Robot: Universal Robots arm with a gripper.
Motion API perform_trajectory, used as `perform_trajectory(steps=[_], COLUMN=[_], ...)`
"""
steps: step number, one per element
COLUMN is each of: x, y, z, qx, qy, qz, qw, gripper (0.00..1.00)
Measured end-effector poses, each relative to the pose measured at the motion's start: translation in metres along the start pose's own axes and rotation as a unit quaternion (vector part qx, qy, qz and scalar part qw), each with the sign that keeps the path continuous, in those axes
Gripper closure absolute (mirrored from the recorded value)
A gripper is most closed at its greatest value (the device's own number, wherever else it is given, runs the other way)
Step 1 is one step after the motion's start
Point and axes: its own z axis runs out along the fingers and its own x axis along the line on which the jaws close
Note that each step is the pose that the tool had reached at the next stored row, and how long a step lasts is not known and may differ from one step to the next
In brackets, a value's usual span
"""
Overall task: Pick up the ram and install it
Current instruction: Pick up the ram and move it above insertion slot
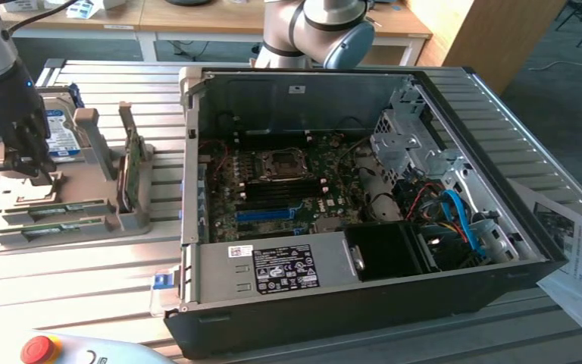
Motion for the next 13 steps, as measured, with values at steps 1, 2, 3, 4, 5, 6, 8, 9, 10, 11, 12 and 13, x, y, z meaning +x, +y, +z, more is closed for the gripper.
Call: perform_trajectory(steps=[1,2,3,4,5,6,8,9,10,11,12,13], x=[0.0,0.0,0.0,0.0,0.0,0.0,0.0,0.0,0.0,0.0,0.0,0.0], y=[0.0,0.0,-0.0001,0.0,-0.0001,-0.0001,0.0,0.0001,0.0001,0.0002,0.0002,0.0003], z=[0.0,0.0001,0.0002,0.0002,0.0002,0.0002,0.0002,0.0002,0.0002,0.0002,0.0002,0.0002], qx=[0.0,0.0001,0.0002,0.0001,0.0002,0.0006,0.0013,0.0017,0.0022,0.0026,0.003,0.0035], qy=[0.0,-0.0001,-0.0001,0.0,0.0,-0.0001,0.0,0.0,0.0,0.0,0.0001,0.0002], qz=[0.0,0.0,0.0,0.0,0.0,0.0,0.0,0.0,-0.001,-0.001,-0.002,-0.002], qw=[1.0,1.0,1.0,1.0,1.0,1.0,1.0,1.0,1.0,1.0,1.0,1.0], gripper=[0.69,0.69,0.69,0.69,0.69,0.69,0.69,0.69,0.69,0.69,0.69,0.69])
